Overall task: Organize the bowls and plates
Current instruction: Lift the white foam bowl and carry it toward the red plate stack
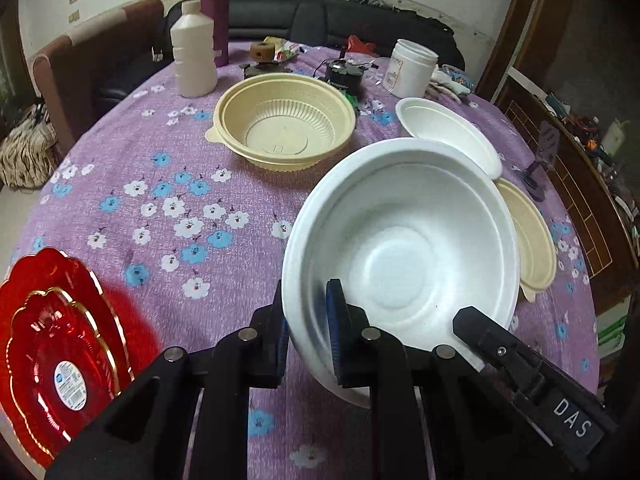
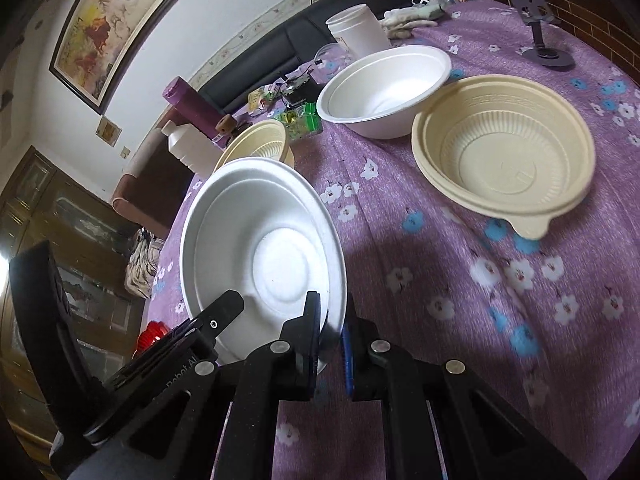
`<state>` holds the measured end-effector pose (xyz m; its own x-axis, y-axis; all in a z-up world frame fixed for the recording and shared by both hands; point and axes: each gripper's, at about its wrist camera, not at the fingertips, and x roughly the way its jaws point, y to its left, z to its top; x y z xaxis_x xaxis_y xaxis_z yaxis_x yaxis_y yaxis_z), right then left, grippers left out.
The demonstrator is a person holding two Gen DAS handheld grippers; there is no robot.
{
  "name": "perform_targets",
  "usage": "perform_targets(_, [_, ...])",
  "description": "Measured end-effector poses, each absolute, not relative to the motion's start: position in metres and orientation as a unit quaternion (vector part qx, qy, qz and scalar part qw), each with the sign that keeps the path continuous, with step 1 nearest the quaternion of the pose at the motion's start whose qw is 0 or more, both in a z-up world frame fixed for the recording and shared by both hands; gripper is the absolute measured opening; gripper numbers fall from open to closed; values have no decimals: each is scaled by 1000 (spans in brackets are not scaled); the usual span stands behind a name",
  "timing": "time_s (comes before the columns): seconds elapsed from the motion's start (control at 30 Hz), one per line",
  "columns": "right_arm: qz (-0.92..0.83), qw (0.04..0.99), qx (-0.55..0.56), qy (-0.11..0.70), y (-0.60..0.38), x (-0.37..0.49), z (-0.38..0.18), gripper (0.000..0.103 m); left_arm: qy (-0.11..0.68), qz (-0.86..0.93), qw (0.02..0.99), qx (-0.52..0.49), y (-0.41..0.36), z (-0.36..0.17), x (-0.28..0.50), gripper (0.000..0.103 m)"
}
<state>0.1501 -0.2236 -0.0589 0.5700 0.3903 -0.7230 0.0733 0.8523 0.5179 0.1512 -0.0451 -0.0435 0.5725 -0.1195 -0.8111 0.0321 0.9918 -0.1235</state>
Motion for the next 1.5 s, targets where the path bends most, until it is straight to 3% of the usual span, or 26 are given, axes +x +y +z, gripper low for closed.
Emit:
perform_targets(0.67, [80, 896, 179, 400, -207, 114, -56, 11, 404, -36, 914, -22, -45, -48, 112, 15])
perform_targets(1.5, [78, 901, 160, 395, -198, 112, -62, 11, 392, -26, 919, -19, -44, -57, 106, 16])
